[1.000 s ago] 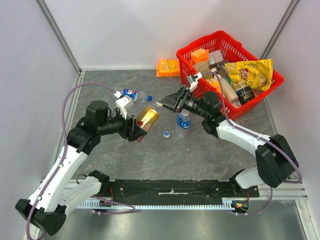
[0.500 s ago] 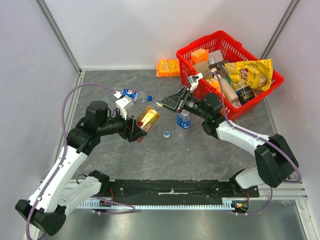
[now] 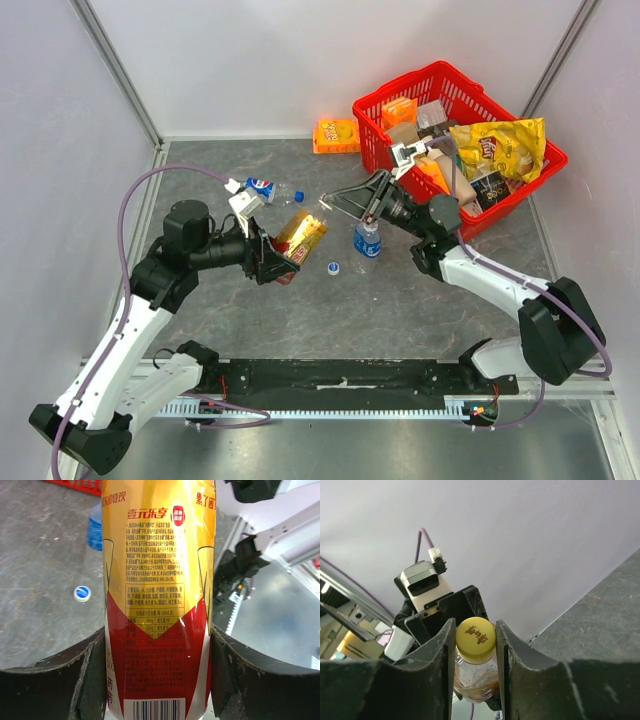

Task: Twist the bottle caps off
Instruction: Unscrew the bottle cap from the plastic bottle.

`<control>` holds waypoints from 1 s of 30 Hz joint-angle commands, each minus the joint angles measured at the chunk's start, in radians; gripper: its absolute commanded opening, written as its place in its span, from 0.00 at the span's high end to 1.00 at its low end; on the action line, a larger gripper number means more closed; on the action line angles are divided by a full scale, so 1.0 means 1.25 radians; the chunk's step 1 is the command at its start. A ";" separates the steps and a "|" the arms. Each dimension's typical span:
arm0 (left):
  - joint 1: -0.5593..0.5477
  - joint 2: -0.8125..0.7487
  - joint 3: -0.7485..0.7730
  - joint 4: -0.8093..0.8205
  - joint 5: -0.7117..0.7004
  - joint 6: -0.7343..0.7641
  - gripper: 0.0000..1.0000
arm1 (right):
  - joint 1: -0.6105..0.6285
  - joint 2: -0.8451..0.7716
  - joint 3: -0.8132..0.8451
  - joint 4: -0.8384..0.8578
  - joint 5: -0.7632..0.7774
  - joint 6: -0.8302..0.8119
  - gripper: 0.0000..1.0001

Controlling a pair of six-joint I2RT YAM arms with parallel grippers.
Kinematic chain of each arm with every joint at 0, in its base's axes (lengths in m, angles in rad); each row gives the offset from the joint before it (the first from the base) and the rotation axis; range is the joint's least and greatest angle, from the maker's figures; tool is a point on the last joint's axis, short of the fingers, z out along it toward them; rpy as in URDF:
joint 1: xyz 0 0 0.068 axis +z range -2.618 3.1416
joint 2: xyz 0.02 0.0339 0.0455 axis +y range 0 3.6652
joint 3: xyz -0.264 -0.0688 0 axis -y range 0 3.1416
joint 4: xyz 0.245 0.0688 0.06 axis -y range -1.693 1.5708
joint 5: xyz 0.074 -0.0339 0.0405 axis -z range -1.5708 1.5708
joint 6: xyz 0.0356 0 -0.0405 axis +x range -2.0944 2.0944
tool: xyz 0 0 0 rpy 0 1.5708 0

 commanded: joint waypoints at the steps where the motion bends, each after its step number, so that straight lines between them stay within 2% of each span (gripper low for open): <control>1: -0.003 0.005 0.028 0.072 0.168 -0.074 0.94 | 0.010 -0.049 0.033 0.082 -0.097 -0.069 1.00; 5: -0.004 0.005 0.028 0.141 0.276 -0.141 0.97 | 0.009 -0.079 0.039 0.102 -0.132 -0.103 1.00; 13: -0.003 -0.004 0.002 0.378 0.437 -0.328 0.98 | 0.009 -0.114 0.061 0.254 -0.212 -0.095 1.00; 17: -0.004 -0.003 -0.009 0.499 0.495 -0.415 0.98 | 0.011 -0.124 0.073 0.331 -0.251 -0.069 1.00; 21: -0.012 -0.009 -0.020 0.558 0.517 -0.456 0.98 | 0.011 -0.127 0.078 0.405 -0.270 -0.036 0.98; 23: -0.015 -0.011 -0.023 0.561 0.516 -0.456 0.98 | 0.011 -0.124 0.079 0.438 -0.273 -0.020 0.86; 25: -0.013 -0.011 -0.028 0.562 0.513 -0.457 0.98 | 0.011 -0.123 0.083 0.447 -0.275 -0.011 0.80; 30: -0.014 -0.015 -0.044 0.549 0.501 -0.441 0.98 | 0.011 -0.125 0.097 0.390 -0.266 -0.021 0.46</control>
